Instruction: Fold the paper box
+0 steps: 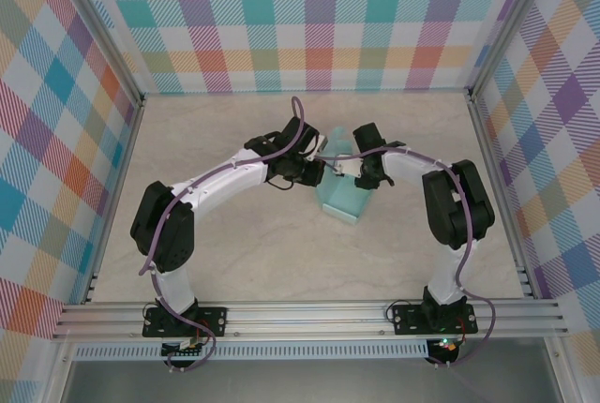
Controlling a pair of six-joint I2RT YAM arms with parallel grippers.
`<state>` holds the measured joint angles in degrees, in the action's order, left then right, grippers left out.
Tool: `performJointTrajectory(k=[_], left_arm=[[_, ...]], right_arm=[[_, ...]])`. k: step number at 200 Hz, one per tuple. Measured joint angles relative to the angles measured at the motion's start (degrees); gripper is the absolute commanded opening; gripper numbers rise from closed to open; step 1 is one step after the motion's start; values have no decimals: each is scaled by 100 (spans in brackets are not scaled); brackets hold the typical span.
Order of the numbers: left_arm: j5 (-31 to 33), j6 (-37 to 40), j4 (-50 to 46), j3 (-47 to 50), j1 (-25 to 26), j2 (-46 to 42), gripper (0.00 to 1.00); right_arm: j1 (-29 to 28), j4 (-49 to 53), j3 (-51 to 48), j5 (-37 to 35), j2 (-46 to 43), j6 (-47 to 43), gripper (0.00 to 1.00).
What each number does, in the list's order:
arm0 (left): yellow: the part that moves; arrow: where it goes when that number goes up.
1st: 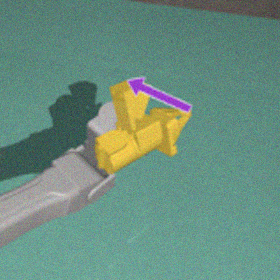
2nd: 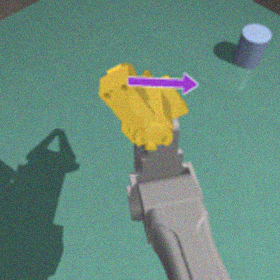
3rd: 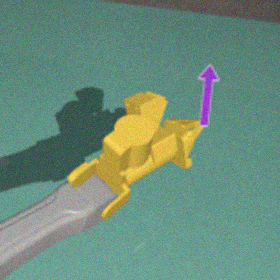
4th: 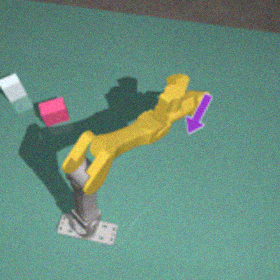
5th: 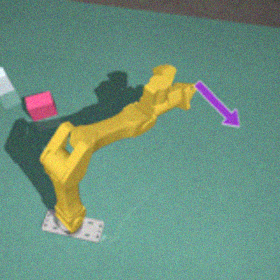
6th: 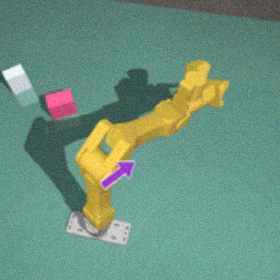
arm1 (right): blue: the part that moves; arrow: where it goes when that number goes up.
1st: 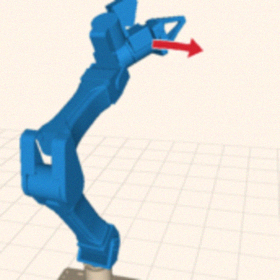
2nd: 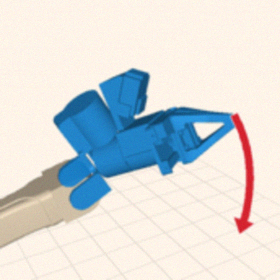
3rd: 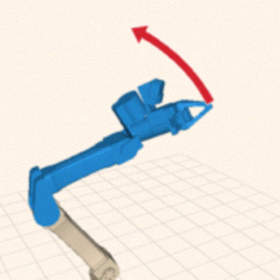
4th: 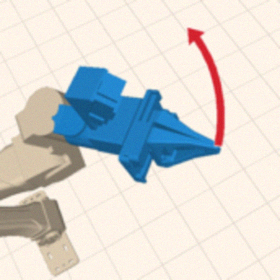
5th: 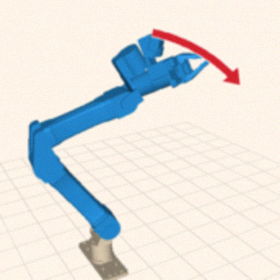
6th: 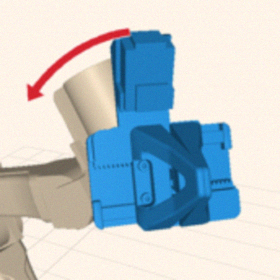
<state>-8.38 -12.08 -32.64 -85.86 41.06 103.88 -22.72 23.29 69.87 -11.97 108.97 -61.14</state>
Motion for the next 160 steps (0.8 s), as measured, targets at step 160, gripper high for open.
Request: performJointTrajectory(k=[160], left_arm=[[76,-313,326,-9,-173,151,0]], right_arm=[[-109,-1163,101,-616,411,-13,39]])
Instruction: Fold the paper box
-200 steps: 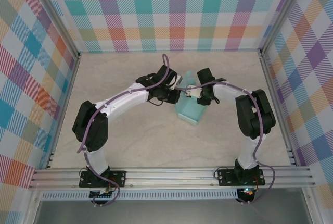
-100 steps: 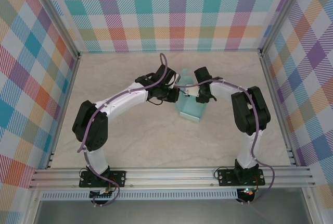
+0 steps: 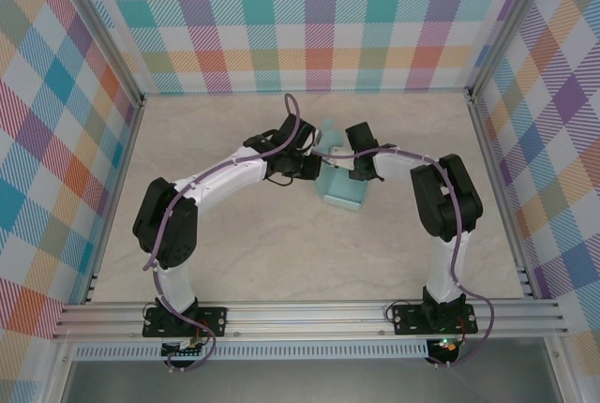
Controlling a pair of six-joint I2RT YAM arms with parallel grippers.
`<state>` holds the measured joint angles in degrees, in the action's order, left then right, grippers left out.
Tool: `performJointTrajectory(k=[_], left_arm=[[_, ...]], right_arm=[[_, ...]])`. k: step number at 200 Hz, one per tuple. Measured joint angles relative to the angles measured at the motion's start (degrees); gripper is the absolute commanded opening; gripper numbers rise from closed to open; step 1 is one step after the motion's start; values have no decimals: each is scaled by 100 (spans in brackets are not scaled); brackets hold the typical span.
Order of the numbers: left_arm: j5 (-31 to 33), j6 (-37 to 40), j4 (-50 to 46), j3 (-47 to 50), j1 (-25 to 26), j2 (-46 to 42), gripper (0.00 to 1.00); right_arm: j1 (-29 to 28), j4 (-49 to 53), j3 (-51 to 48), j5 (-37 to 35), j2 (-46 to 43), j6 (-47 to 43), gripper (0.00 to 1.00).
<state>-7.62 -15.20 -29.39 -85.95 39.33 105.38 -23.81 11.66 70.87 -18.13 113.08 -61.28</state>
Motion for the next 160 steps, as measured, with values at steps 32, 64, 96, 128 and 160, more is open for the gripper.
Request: performJointTrajectory(k=[32,64,96,128,160], left_arm=[[-267,138,-192,-90,66,0,0],[-354,306,-354,-142,66,-2,0],[-431,334,-393,-142,66,0,0],[-540,437,-468,-142,68,0,0],[-540,549,-483,-144,74,0,0]], right_arm=[[153,999,72,710,-273,4,41],[260,1740,428,1381,-295,101,43],[339,1950,636,2068,-319,286,49],[481,2052,636,2754,-420,494,48],[511,2262,769,3198,-450,654,47]])
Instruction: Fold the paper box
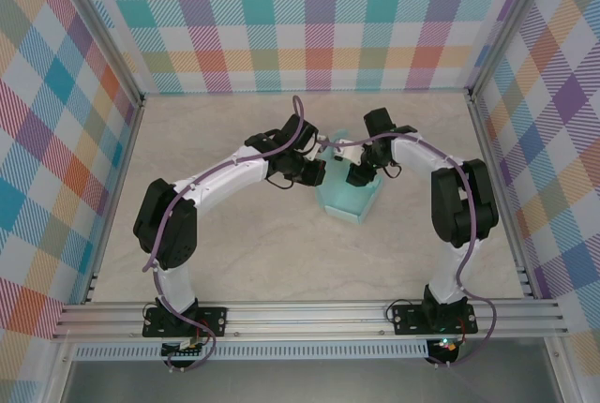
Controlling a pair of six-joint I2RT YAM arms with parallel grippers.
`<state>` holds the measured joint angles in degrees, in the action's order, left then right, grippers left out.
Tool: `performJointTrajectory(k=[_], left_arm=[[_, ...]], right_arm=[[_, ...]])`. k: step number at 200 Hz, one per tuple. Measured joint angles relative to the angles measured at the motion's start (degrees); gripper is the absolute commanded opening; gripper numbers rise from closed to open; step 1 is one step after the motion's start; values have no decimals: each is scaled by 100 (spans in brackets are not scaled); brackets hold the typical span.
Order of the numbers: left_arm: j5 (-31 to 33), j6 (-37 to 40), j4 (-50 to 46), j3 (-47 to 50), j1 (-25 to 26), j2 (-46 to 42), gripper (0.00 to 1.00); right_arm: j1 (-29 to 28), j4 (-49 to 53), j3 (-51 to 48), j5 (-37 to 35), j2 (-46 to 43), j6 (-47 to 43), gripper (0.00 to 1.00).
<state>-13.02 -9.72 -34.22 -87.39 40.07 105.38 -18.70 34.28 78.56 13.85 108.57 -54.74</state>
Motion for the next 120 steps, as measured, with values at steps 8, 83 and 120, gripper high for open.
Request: performJointTrajectory(k=[8,83,120], left_arm=[[0,22,-9,-11,0,0,0],[0,33,-20,-31,24,0,0],[-2,13,-13,-31,31,0,0]], right_arm=[[4,70,61,76,0,33,46],[37,-308,-227,-374,0,116,40],[39,-796,-404,-605,-9,127,31]])
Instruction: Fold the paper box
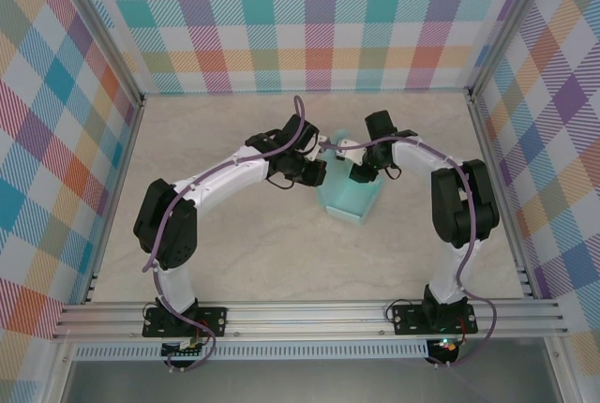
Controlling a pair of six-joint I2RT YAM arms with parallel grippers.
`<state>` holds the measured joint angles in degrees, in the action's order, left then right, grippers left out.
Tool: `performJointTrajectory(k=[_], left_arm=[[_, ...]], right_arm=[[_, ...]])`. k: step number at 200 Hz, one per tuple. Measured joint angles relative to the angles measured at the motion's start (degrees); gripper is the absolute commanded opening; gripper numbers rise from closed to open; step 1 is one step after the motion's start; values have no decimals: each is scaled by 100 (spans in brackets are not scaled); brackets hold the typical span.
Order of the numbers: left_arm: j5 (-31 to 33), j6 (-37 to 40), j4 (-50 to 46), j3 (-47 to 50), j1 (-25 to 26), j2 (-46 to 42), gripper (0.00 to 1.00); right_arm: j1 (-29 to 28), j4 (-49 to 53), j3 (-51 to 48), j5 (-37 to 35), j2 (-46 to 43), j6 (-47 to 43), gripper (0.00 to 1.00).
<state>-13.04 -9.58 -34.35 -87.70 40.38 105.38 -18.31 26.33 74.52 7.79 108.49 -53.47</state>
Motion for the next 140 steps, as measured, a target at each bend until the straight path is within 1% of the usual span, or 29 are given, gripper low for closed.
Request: performJointTrajectory(k=[32,73,98,128,140], left_arm=[[13,-4,15,0,-2,0,0],[-2,-9,-33,0,0,2,0],[-24,0,-52,-33,2,7,0],[-17,-4,-127,-87,2,33,0],[-17,-9,-151,-118,2,48,0]], right_arm=[[0,-249,-105,-28,-9,22,39],[61,236,-50,184,68,142,39],[149,546,127,267,142,256,37],[212,601,157,317,223,463,34],[221,588,155,313,254,531,31]])
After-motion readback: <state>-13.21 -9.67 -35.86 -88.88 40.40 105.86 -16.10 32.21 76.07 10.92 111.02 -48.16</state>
